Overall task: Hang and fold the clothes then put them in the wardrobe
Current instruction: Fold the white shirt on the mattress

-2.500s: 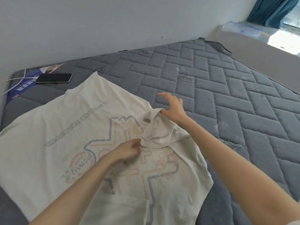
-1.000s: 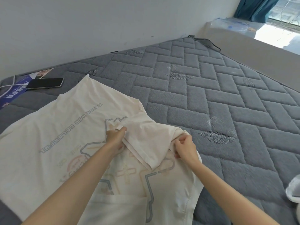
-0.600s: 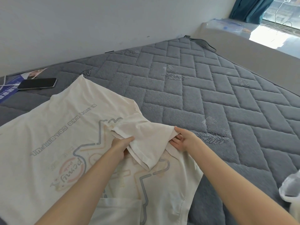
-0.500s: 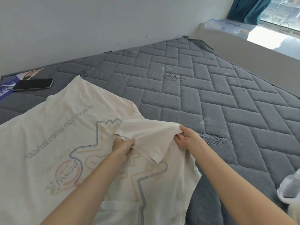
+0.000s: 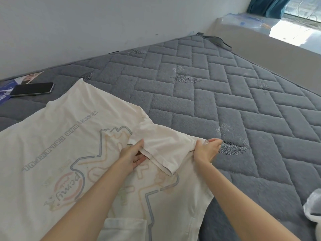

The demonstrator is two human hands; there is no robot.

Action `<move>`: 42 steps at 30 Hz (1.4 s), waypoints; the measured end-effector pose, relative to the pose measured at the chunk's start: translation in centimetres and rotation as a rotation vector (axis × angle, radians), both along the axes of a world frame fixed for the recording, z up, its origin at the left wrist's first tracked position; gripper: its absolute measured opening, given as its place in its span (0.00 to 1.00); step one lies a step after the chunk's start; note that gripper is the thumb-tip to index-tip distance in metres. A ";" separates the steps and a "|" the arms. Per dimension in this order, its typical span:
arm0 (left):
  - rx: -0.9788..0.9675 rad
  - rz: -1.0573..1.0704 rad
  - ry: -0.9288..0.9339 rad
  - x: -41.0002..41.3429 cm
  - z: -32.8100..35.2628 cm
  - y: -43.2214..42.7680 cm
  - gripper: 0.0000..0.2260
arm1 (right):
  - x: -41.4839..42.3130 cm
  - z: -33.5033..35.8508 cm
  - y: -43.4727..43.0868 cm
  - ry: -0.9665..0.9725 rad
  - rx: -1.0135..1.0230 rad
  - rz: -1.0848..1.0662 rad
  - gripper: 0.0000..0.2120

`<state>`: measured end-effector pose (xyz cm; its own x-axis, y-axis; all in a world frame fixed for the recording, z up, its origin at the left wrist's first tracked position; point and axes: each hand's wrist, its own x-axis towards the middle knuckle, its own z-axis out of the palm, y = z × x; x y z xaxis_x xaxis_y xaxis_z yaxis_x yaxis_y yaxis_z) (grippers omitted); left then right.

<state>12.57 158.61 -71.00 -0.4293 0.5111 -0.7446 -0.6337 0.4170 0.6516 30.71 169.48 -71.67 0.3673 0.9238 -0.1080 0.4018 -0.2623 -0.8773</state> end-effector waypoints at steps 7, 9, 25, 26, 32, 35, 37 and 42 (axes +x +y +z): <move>0.065 0.281 -0.031 -1.5 0.0 1.1 0.08 | -1.0 -0.2 -1.7 -0.052 -0.117 0.205 0.20; 0.057 0.303 -0.030 -1.5 -0.1 1.2 0.04 | -0.8 0.0 -1.7 -0.047 -0.115 0.210 0.21; 0.176 0.193 -0.017 -4.0 -1.8 0.0 0.14 | -8.4 2.0 0.6 -0.264 0.315 0.791 0.10; 0.175 0.195 -0.024 -4.1 -1.9 0.0 0.13 | -9.7 2.1 1.4 -0.317 0.305 0.892 0.12; 0.161 0.204 -0.116 -5.0 -2.5 -0.1 0.07 | -14.9 2.4 6.2 -0.845 0.116 1.351 0.21; 0.166 0.201 -0.167 -5.2 -2.6 -0.1 0.05 | -15.8 2.6 7.7 -1.062 0.023 1.451 0.15; 0.142 0.201 -0.204 -5.4 -2.4 0.1 0.04 | -16.0 2.7 8.5 -1.127 0.020 1.485 0.12; 0.056 0.230 -0.198 -5.5 -2.1 1.7 0.10 | -16.6 2.4 9.1 -1.223 0.163 1.354 0.12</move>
<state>7.02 160.28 -73.06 -0.3877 0.4601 -0.7987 -0.8244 0.2145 0.5237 14.07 178.59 -69.25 -0.7589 0.5910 -0.2736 0.6007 0.7975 0.0565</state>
